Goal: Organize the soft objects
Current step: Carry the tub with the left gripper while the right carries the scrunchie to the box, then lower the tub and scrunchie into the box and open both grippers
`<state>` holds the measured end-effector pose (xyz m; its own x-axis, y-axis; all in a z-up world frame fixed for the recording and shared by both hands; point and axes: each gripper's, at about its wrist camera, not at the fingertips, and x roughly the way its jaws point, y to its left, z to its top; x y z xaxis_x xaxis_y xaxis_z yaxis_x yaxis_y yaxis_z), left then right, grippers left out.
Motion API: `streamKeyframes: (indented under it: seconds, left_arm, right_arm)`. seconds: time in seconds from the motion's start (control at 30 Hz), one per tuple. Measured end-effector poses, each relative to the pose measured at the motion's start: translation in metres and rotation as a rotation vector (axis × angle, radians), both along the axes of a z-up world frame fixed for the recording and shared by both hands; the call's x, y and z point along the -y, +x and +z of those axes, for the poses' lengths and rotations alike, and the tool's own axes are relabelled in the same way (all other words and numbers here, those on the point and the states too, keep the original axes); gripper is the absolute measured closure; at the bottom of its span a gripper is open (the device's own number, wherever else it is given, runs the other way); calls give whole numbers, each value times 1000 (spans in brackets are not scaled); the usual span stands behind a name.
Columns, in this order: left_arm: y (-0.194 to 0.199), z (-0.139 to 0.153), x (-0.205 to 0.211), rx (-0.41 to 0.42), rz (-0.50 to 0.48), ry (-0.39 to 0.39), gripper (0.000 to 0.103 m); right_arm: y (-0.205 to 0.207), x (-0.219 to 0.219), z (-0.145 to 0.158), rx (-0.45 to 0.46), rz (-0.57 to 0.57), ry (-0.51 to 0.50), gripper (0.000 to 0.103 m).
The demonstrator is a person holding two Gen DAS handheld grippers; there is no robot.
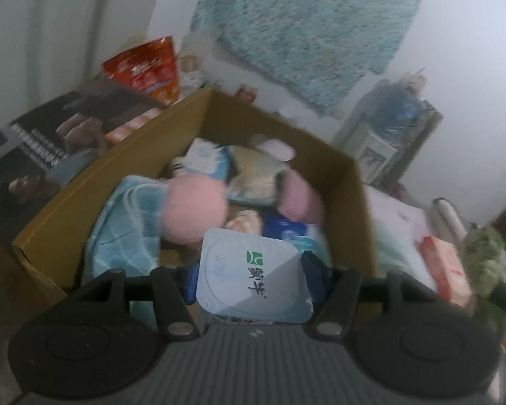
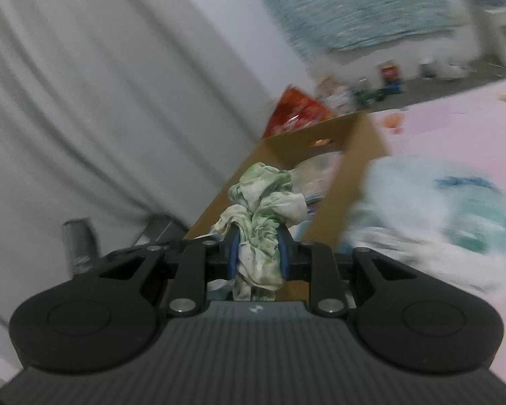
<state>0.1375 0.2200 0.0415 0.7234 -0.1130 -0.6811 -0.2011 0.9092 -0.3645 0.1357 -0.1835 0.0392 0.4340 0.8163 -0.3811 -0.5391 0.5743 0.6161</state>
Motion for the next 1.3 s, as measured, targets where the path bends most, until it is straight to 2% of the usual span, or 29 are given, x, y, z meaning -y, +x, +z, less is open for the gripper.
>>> streamKeyframes:
  seconds: [0.13,0.33,0.5,0.63,0.73,0.9,1.0,1.2,1.3]
  left_arm:
    - [22,-17,-16,-45,23,-9,43]
    - [49,-45,-23,-132,47,-6,42]
    - [56,-55,-28,-157,56,-49,42]
    - [61,-58,-29,-191,61,-44,42]
    - [59,-55,-29,-168,54,-55,45]
    - [50,-46,-31,-135,67,-54,40]
    - [40,-37,-34,-100,74,-57,34]
    - [20,-17,-39,-20,107,-13,21]
    - [14,-11,-41,-2,116,10,19]
  right_arm:
    - [8,-44,2,-18,82,-20,82]
    - [13,-81,-1,-59,143,-64,82]
    - [16,-87,-11,-83,164,-76,81]
    - [11,-79,-20,-100,166,-92,81]
    - [9,-76,-19,-99,162,-102,81]
    - [15,-86,-18,-99,177,-120,80]
    - [19,-103,-18,-104,216,-157,79]
    - [31,-157,-33,-130,284,-290,77]
    - [32,-189,-51,-126,304,-414,77]
